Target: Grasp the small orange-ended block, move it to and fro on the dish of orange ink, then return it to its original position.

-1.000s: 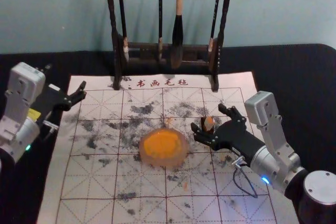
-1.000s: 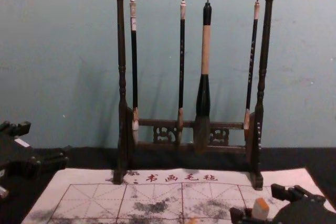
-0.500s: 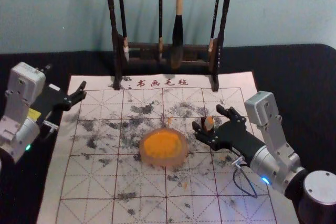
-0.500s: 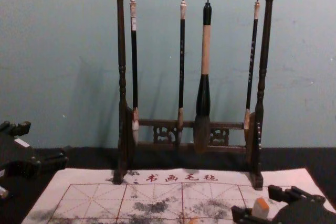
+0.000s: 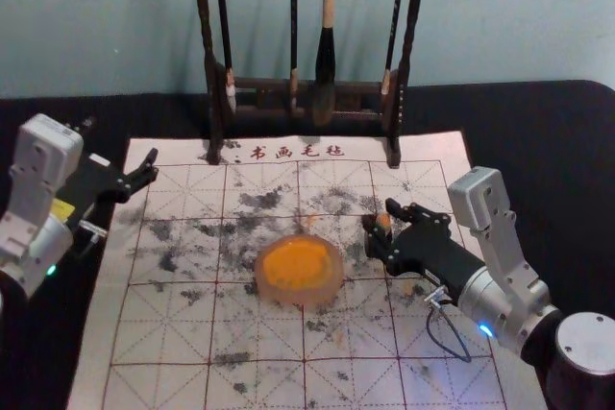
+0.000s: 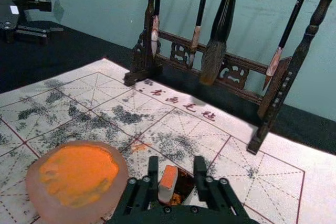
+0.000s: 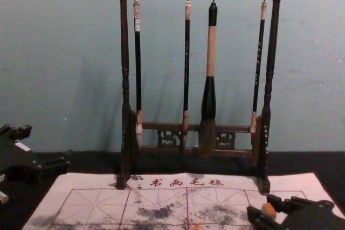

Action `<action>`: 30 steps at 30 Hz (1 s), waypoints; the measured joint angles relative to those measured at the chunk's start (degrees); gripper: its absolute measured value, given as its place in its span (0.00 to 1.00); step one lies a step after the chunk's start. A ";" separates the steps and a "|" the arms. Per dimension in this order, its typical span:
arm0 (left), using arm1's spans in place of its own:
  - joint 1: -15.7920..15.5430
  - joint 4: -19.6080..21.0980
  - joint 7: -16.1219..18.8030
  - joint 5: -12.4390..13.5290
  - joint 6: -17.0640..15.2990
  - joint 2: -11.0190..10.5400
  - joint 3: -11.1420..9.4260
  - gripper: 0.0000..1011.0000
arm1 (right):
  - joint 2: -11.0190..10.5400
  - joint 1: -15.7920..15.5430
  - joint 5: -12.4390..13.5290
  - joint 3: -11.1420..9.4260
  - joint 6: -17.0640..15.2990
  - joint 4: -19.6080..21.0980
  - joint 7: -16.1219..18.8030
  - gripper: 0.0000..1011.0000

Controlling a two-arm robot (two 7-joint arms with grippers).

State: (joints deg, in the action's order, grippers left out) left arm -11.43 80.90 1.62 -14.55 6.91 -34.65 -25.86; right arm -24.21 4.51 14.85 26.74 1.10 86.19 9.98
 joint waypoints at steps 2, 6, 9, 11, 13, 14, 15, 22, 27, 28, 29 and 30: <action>0.00 0.00 0.00 0.00 0.00 0.00 0.00 0.99 | 0.00 0.00 0.00 0.00 0.00 0.00 0.00 0.38; 0.00 0.00 0.00 0.00 0.00 0.00 0.00 0.99 | 0.00 0.00 0.00 0.00 0.00 0.00 0.00 0.27; 0.00 0.00 0.00 0.00 0.00 0.00 0.00 0.99 | 0.00 0.00 0.00 0.00 0.00 0.00 0.00 0.17; 0.00 0.00 0.00 0.00 0.00 0.00 0.00 0.99 | 0.00 0.00 0.00 0.00 -0.01 0.00 0.00 0.13; 0.00 0.00 0.00 0.00 0.00 0.00 0.00 0.99 | 0.00 0.00 0.00 0.00 0.00 0.00 0.00 0.13; 0.00 0.00 0.00 0.00 0.00 0.00 0.00 0.99 | 0.00 0.00 0.00 0.00 0.00 0.00 0.00 0.13; 0.00 0.00 0.00 0.00 0.00 0.00 0.00 0.99 | 0.00 0.00 0.00 0.00 -0.01 0.00 0.00 0.13; 0.00 0.00 0.00 0.00 0.00 0.00 0.00 0.99 | 0.14 -0.03 0.01 -0.30 -0.09 0.08 0.18 0.13; 0.00 0.00 0.00 0.00 0.00 0.00 0.00 0.99 | 0.61 -0.28 0.56 -1.48 -1.08 1.00 1.14 0.13; 0.00 0.00 0.00 0.00 0.00 0.00 0.00 0.99 | 0.70 -0.35 0.74 -1.91 -1.62 1.49 1.43 0.13; 0.00 0.00 0.00 0.00 0.00 0.00 0.00 0.99 | 0.72 -0.36 0.86 -2.37 -2.35 2.20 1.62 0.13; 0.00 0.00 0.00 0.00 0.00 0.00 0.00 0.99 | 0.72 -0.36 0.86 -2.37 -2.35 2.20 1.62 0.13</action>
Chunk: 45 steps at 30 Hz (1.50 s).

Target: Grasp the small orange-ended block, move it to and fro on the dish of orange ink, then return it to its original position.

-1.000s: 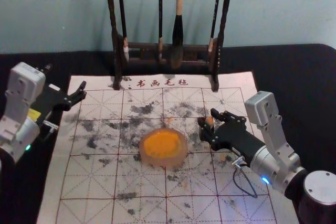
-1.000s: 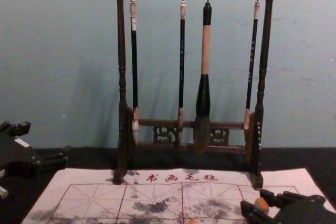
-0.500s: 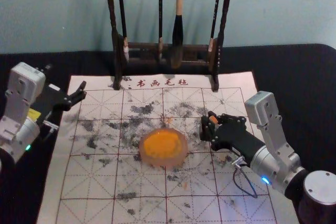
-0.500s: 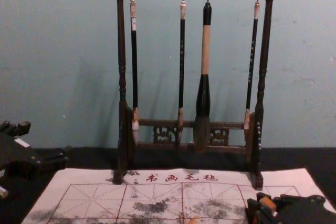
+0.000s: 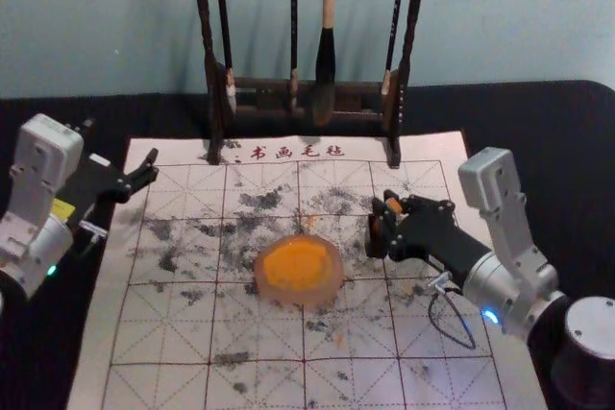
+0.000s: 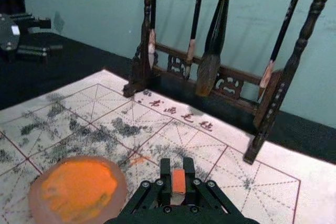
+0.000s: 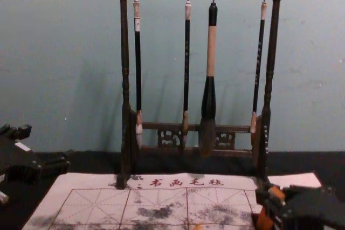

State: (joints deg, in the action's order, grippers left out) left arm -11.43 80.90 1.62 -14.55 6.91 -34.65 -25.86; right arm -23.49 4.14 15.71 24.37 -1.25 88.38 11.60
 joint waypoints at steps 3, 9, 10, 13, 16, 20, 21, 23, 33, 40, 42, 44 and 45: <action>0.00 0.00 0.00 0.00 0.00 0.00 0.00 0.99 | -0.18 -0.03 0.25 -1.03 -2.19 1.94 0.57 0.13; 0.00 0.00 0.00 0.00 0.00 0.00 0.00 0.99 | -1.09 -0.10 0.60 -2.63 -6.25 5.55 1.63 0.13; 0.00 0.01 0.00 0.00 0.00 0.00 0.00 0.99 | -1.24 -0.10 0.71 -2.83 -6.65 6.01 1.86 0.13; 0.00 0.00 0.00 0.00 0.00 0.00 0.00 0.99 | -2.16 0.07 1.36 -4.08 -8.50 8.34 3.65 0.13; 0.00 0.00 0.00 0.00 0.00 0.00 0.00 0.99 | -2.53 0.47 1.70 -4.65 -9.00 9.16 4.94 0.13; 0.00 0.00 0.00 0.00 0.00 0.00 0.00 0.99 | -2.72 2.38 1.86 -4.48 -9.78 8.89 7.89 0.13; 0.00 0.00 0.00 0.00 0.00 0.00 0.00 0.99 | -2.72 2.84 1.86 -4.23 -9.83 8.60 8.44 0.13; 0.00 0.00 0.00 0.00 0.00 0.00 0.00 0.99 | -2.65 4.37 1.81 -3.15 -9.86 7.37 10.21 0.13; 0.00 0.00 0.00 0.00 0.00 0.00 0.00 0.99 | -1.58 11.84 0.94 2.83 -8.31 0.50 17.67 0.13; 0.00 0.00 0.00 0.00 0.00 0.00 0.00 0.99 | -0.53 15.69 -0.19 6.60 -7.02 -4.39 20.62 0.13; 0.00 0.00 0.00 0.00 0.00 0.00 0.00 0.99 | -0.28 16.31 -0.35 7.25 -6.99 -5.24 20.91 0.13; 0.00 0.00 0.00 0.00 0.00 0.00 0.00 0.99 | 0.08 16.98 -0.45 8.03 -7.03 -6.45 21.31 0.13; 0.00 0.00 0.00 0.00 0.00 0.00 0.00 0.99 | 0.16 17.18 -0.45 8.24 -7.08 -6.76 21.42 0.13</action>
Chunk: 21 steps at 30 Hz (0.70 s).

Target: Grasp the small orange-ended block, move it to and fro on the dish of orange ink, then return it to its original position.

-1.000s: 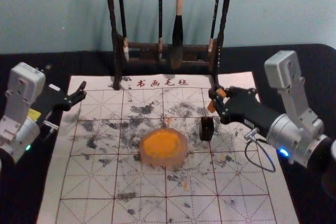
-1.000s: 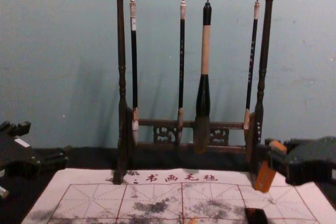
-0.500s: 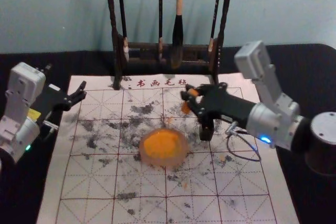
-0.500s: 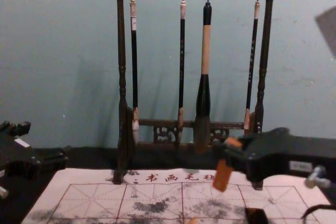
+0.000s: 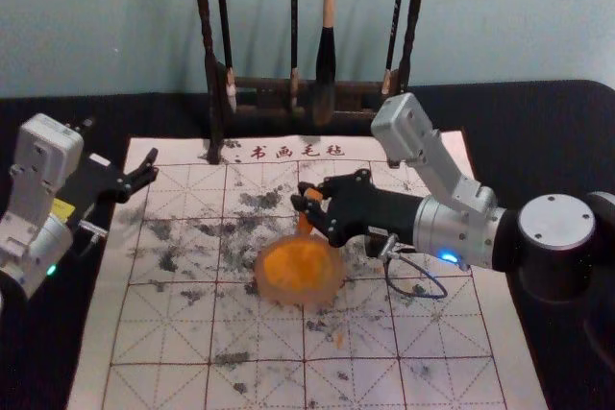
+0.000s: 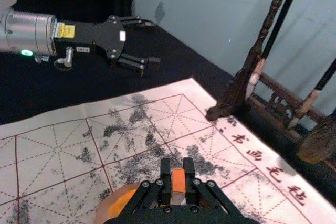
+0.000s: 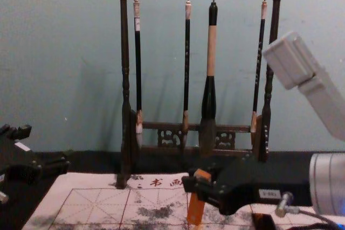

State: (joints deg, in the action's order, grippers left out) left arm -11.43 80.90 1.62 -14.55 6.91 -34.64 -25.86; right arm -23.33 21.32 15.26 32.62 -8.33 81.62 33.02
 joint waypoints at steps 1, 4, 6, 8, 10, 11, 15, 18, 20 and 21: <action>0.00 0.00 0.00 0.00 0.00 0.00 0.00 0.99 | 0.18 0.31 0.00 0.37 -0.13 -0.54 0.19 0.13; 0.00 0.00 0.00 0.00 0.00 0.00 0.00 0.99 | 0.40 0.78 0.02 1.00 -0.47 -1.38 0.45 0.13; 0.00 0.00 0.00 0.00 0.00 0.00 0.00 0.99 | 0.58 1.05 0.05 1.44 -0.70 -1.87 0.54 0.13; 0.00 0.00 0.00 0.00 0.00 0.00 0.00 0.99 | 0.69 1.20 0.07 1.70 -0.81 -2.15 0.58 0.13; 0.00 0.00 0.00 0.01 0.00 0.00 0.00 0.99 | 0.80 1.36 0.09 1.90 -0.93 -2.44 0.59 0.13; 0.00 0.00 0.00 0.00 0.00 0.00 0.00 0.99 | 0.92 1.50 0.11 2.07 -1.09 -2.69 0.59 0.13; 0.00 0.00 0.00 0.00 0.00 0.00 0.00 0.99 | 1.41 1.83 0.16 2.41 -1.53 -3.46 0.38 0.13; 0.00 0.00 0.00 0.00 0.00 0.00 0.00 0.99 | 1.68 1.92 0.18 2.60 -1.79 -3.85 0.09 0.13; 0.00 0.00 0.00 0.01 0.00 0.00 0.00 0.99 | 1.78 1.92 0.23 2.72 -2.01 -3.91 -0.02 0.13; 0.00 0.00 0.00 0.00 0.00 0.00 0.00 0.99 | 1.79 1.92 0.25 2.76 -2.09 -3.93 -0.05 0.13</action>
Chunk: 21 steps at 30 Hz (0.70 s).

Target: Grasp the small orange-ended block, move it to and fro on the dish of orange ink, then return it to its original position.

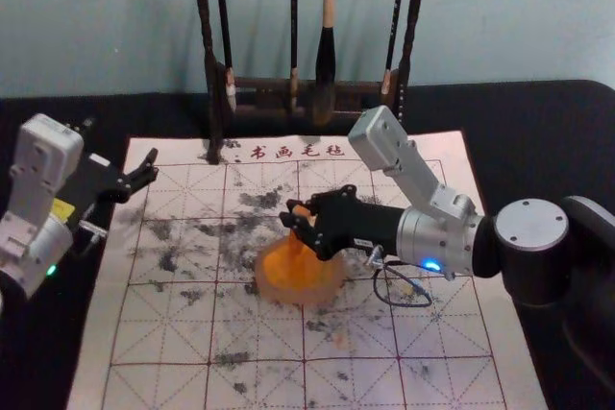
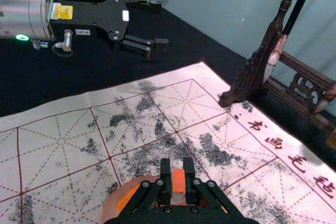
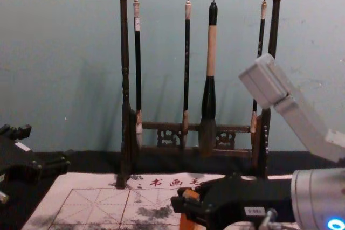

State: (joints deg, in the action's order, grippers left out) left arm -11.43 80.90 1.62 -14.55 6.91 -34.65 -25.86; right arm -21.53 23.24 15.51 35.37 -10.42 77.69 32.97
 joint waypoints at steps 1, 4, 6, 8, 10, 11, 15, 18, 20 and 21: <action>0.00 0.00 0.00 0.00 0.00 0.00 0.00 0.99 | 0.03 0.00 0.01 0.04 -0.05 0.00 -0.02 0.13; 0.00 0.00 0.00 0.00 0.00 0.00 0.00 0.99 | 0.05 -0.04 0.04 0.18 -0.18 0.00 -0.11 0.13; 0.00 0.00 0.00 0.00 0.00 0.00 0.00 0.99 | 0.05 -0.06 0.04 0.22 -0.20 0.00 -0.12 0.13; 0.00 0.00 0.00 0.00 0.00 0.00 0.00 0.99 | -0.05 -0.12 0.06 0.25 -0.20 0.07 -0.13 0.13; 0.00 0.00 0.00 0.00 0.00 0.00 0.00 0.99 | -0.23 -0.22 0.10 0.25 -0.21 0.28 -0.13 0.13; 0.00 0.00 0.00 0.00 0.00 0.00 0.00 0.99 | -0.38 -0.30 0.13 0.25 -0.21 0.44 -0.12 0.13; 0.00 0.00 0.00 0.00 0.00 0.00 0.00 0.99 | -0.67 -0.45 0.25 0.22 -0.25 0.75 -0.08 0.13; 0.00 0.00 0.00 0.00 0.00 0.00 0.00 0.99 | -0.99 -0.68 0.37 0.18 -0.35 1.09 -0.01 0.13; 0.00 0.00 0.00 0.00 0.00 0.00 0.00 0.99 | -1.18 -0.83 0.46 0.15 -0.42 1.31 0.00 0.13; 0.00 0.00 0.00 0.00 0.00 0.00 0.00 0.99 | -1.23 -0.87 0.48 0.15 -0.43 1.36 0.00 0.13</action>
State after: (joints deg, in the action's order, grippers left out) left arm -11.43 80.90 1.62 -14.55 6.91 -34.65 -25.86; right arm -22.76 22.37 15.99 35.52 -10.85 79.05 32.97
